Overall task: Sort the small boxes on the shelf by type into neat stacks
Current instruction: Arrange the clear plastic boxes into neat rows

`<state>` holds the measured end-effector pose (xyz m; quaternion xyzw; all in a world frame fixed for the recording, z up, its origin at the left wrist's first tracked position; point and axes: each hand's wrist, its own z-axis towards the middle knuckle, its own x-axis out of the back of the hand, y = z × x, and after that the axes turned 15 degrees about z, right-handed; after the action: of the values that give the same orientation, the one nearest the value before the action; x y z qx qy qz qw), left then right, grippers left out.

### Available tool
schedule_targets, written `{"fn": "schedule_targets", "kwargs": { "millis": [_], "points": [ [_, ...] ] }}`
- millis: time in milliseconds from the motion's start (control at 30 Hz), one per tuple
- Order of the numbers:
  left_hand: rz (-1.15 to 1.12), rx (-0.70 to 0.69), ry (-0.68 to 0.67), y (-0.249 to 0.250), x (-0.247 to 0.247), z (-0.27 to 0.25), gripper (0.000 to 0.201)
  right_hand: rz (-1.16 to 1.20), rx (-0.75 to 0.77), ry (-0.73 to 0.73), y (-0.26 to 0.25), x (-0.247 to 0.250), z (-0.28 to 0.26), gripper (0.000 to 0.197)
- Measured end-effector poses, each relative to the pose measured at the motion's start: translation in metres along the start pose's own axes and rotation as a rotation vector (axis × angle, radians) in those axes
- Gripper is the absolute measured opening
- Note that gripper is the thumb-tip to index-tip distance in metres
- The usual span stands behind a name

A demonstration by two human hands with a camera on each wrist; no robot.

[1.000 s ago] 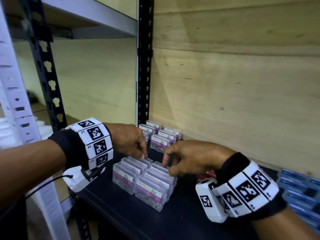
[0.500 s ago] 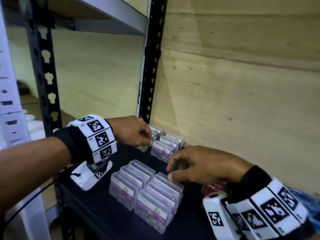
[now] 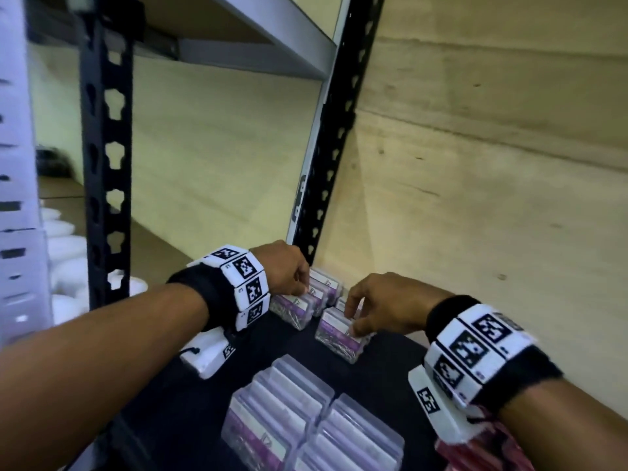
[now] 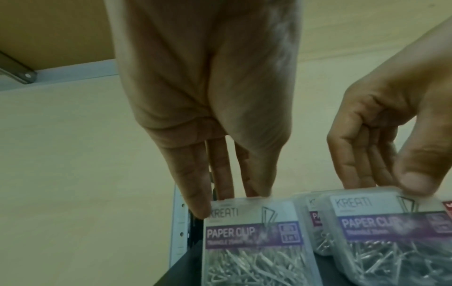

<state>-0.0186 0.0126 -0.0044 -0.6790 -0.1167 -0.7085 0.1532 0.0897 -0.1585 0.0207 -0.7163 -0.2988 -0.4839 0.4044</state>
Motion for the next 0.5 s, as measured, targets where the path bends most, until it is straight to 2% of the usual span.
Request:
{"fn": "schedule_targets", "kwargs": {
  "millis": [367, 500],
  "points": [
    [-0.046, -0.021, -0.057, 0.007, 0.006, -0.003, 0.015, 0.066, -0.012, -0.071, 0.002, -0.001, -0.009, 0.018],
    [-0.054, -0.068, -0.101, 0.014, 0.009, -0.007, 0.016, 0.092, -0.016, -0.086, 0.002, -0.003, -0.022, 0.017]
  ]
}}
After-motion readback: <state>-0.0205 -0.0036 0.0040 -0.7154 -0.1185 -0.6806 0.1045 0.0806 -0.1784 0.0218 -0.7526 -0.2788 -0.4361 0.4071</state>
